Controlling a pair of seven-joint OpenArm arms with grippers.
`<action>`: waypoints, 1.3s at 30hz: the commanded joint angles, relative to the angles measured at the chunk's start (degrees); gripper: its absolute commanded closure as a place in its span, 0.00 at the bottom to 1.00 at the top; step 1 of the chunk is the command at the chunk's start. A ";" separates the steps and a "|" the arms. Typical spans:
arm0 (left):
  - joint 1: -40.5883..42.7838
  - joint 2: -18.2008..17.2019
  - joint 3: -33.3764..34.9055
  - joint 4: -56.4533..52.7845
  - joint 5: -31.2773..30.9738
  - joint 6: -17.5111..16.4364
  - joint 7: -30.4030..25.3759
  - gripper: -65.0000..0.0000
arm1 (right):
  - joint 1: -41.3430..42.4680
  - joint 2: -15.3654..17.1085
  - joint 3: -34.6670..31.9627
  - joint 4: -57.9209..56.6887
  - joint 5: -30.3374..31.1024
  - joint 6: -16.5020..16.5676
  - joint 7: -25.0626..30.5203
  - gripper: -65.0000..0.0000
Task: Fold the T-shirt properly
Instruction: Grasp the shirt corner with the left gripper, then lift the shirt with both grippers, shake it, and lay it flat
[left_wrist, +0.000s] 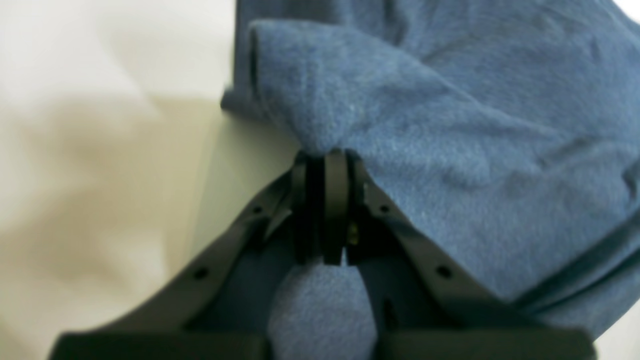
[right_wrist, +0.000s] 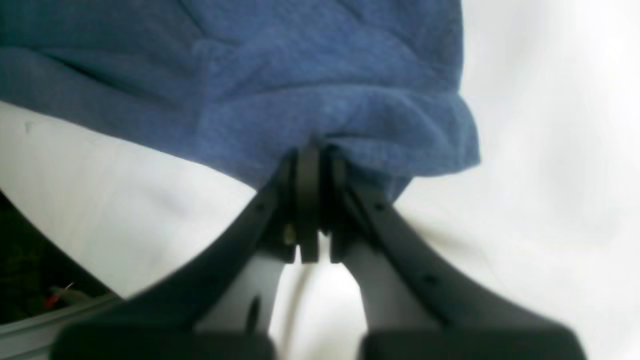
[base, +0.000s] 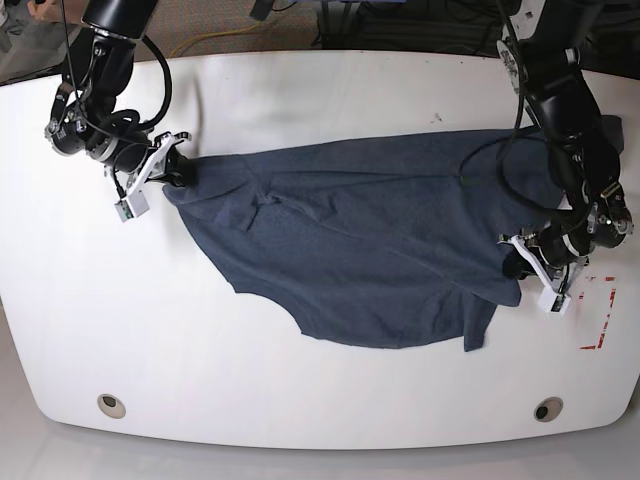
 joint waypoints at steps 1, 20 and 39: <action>0.38 -0.85 0.01 6.36 -0.85 -0.08 -0.99 1.00 | 0.70 1.01 0.27 0.84 0.89 0.08 0.97 1.00; 11.02 -6.65 5.99 36.51 -0.85 -0.08 5.25 1.00 | 9.67 -0.92 0.27 0.84 -15.46 0.08 0.53 1.00; 0.03 -3.31 6.52 37.22 -0.23 -0.08 6.13 1.00 | 17.93 -0.48 0.10 0.76 -16.25 0.08 0.53 1.00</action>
